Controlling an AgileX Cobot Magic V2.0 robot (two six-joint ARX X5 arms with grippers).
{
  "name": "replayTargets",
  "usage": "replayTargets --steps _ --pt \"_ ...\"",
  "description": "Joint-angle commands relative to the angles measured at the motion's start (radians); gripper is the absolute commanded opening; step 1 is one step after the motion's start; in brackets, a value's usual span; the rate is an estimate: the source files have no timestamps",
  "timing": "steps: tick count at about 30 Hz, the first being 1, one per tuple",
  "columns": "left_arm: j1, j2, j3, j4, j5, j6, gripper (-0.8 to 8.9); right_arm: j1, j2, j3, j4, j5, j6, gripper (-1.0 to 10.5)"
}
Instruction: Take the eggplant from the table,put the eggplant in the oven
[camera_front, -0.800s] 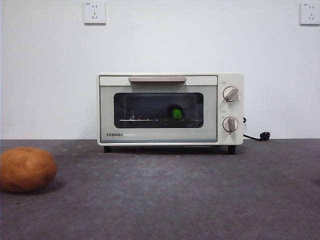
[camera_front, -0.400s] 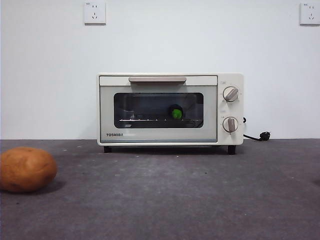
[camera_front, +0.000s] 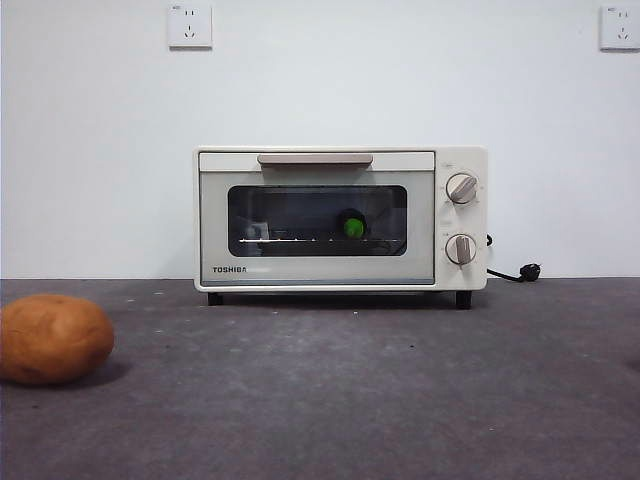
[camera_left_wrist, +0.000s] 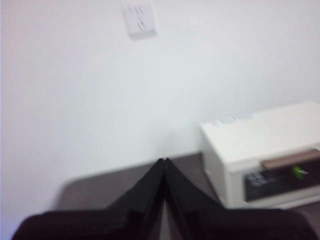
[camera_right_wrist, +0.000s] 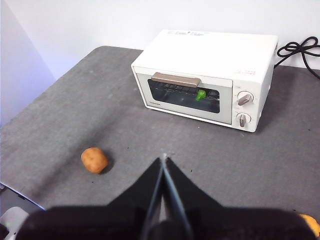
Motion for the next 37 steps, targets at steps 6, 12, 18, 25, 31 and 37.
replayTargets --steps 6,12,18,25,31,37 --pt "0.040 -0.119 0.001 0.004 -0.071 0.143 -0.04 0.000 0.000 0.001 -0.021 0.002 0.007 0.0" --pt "0.047 -0.150 -0.002 -0.036 -0.066 0.138 -0.04 0.000 0.006 0.001 -0.021 0.002 0.007 0.0" --pt "0.058 -0.200 -0.134 0.021 -0.020 0.123 -0.04 0.000 0.015 0.001 -0.021 0.002 0.007 0.0" --pt "0.058 -0.325 -0.480 0.275 -0.021 0.043 -0.04 0.000 0.036 0.001 -0.021 0.003 0.007 0.0" --pt "0.059 -0.420 -0.721 0.382 -0.022 -0.023 -0.04 0.000 0.066 0.001 -0.021 0.002 0.007 0.0" --pt "0.060 -0.516 -0.897 0.414 -0.032 -0.050 -0.04 0.000 0.114 0.001 -0.021 0.003 0.007 0.0"
